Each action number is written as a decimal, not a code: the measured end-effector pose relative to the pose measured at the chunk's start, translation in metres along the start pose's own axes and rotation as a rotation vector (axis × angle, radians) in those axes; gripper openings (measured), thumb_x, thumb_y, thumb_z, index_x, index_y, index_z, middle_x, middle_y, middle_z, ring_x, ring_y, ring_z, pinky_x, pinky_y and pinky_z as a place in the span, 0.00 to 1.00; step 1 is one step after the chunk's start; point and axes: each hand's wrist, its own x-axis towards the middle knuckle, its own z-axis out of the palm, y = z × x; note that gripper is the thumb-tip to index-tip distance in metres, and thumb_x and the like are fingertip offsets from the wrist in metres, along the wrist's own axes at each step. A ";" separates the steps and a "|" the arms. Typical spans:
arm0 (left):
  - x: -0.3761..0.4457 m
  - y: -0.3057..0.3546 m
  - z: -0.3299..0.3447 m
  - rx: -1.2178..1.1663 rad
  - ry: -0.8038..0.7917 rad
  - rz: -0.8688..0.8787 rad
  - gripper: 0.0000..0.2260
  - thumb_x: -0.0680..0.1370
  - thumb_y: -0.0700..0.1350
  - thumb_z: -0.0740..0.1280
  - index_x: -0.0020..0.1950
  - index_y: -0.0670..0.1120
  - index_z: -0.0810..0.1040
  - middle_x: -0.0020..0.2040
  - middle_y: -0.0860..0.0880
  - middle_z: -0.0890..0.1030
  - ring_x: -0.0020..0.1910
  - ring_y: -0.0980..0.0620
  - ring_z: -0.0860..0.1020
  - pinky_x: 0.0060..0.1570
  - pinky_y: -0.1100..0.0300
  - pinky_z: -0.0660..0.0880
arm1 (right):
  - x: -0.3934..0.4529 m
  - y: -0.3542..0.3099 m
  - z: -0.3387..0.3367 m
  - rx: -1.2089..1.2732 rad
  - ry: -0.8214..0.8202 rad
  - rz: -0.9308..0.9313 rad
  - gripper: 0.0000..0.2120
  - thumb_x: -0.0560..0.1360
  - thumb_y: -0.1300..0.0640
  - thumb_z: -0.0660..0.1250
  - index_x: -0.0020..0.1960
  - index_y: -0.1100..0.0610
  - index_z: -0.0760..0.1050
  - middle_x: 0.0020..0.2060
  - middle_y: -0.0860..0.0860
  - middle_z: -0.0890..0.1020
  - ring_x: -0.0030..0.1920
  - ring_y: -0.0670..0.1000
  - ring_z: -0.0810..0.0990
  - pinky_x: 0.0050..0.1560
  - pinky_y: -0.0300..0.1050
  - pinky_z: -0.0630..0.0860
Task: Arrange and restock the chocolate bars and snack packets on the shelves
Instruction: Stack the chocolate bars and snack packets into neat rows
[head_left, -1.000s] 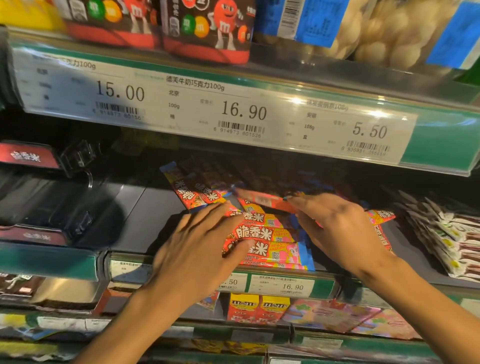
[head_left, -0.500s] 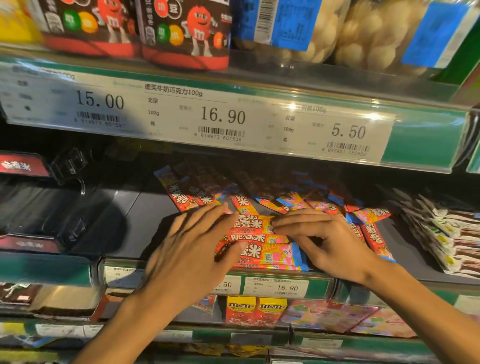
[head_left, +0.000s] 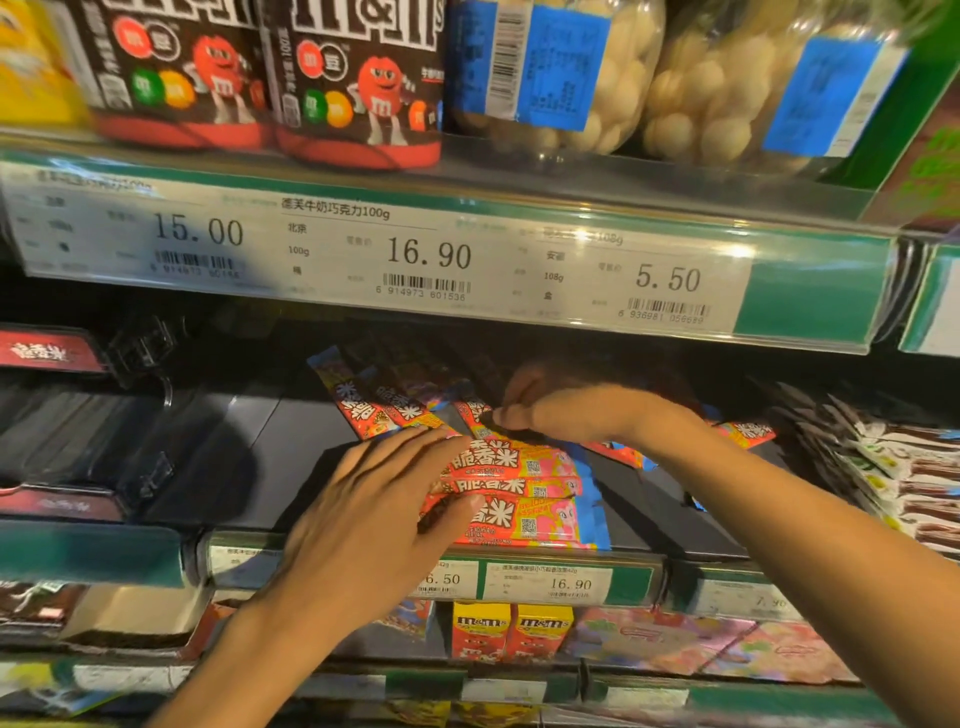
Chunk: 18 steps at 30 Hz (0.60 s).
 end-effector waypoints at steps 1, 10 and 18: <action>0.000 0.000 0.000 -0.004 0.001 0.001 0.26 0.79 0.68 0.51 0.73 0.59 0.66 0.72 0.61 0.69 0.70 0.62 0.60 0.69 0.59 0.61 | 0.007 -0.003 0.002 -0.046 -0.055 0.029 0.19 0.78 0.43 0.67 0.57 0.57 0.80 0.52 0.52 0.82 0.53 0.52 0.81 0.57 0.48 0.78; -0.002 -0.002 0.002 0.009 0.001 -0.006 0.27 0.79 0.68 0.50 0.73 0.59 0.67 0.73 0.61 0.69 0.73 0.60 0.63 0.71 0.56 0.64 | 0.030 -0.008 0.016 0.020 -0.115 0.195 0.29 0.73 0.39 0.71 0.62 0.62 0.77 0.59 0.57 0.81 0.58 0.58 0.79 0.64 0.53 0.74; -0.002 -0.002 0.003 0.001 -0.015 -0.024 0.28 0.78 0.69 0.48 0.74 0.60 0.65 0.74 0.60 0.68 0.73 0.59 0.63 0.71 0.55 0.62 | -0.022 -0.055 -0.018 -0.051 -0.239 0.241 0.16 0.83 0.63 0.55 0.67 0.71 0.69 0.65 0.70 0.72 0.67 0.63 0.71 0.72 0.51 0.61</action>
